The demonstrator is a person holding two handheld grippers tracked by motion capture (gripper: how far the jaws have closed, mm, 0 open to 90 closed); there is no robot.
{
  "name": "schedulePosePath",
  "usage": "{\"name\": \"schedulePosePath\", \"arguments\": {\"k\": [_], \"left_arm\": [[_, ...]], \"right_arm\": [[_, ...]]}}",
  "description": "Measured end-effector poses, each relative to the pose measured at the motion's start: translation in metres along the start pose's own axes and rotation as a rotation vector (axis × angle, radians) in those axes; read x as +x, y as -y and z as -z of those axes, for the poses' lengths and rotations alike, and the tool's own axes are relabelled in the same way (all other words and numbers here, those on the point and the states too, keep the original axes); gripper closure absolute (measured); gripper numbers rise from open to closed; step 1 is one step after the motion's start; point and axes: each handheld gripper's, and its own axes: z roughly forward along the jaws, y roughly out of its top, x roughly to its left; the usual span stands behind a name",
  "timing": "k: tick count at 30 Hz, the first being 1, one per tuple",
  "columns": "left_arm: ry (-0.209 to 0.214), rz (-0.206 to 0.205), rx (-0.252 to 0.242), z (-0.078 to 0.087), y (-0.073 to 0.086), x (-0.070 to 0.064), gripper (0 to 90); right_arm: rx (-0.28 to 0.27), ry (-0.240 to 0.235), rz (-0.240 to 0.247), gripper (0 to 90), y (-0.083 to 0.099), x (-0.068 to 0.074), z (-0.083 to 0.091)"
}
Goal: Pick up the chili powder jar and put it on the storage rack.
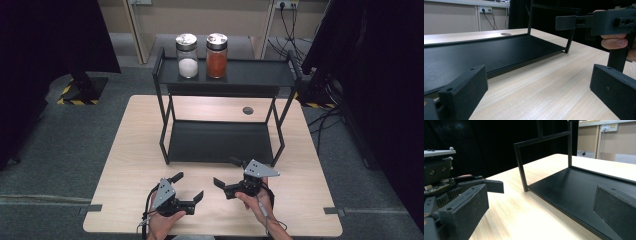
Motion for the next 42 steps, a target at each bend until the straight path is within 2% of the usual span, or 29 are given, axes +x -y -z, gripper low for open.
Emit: {"name": "schedulePosePath", "arguments": {"k": [42], "left_arm": [[-0.001, 0.002, -0.008, 0.0025, 0.0002, -0.0001, 0.9]], "right_arm": [[0.000, 0.027, -0.006, 0.6, 0.0043, -0.0026, 0.0041]]}}
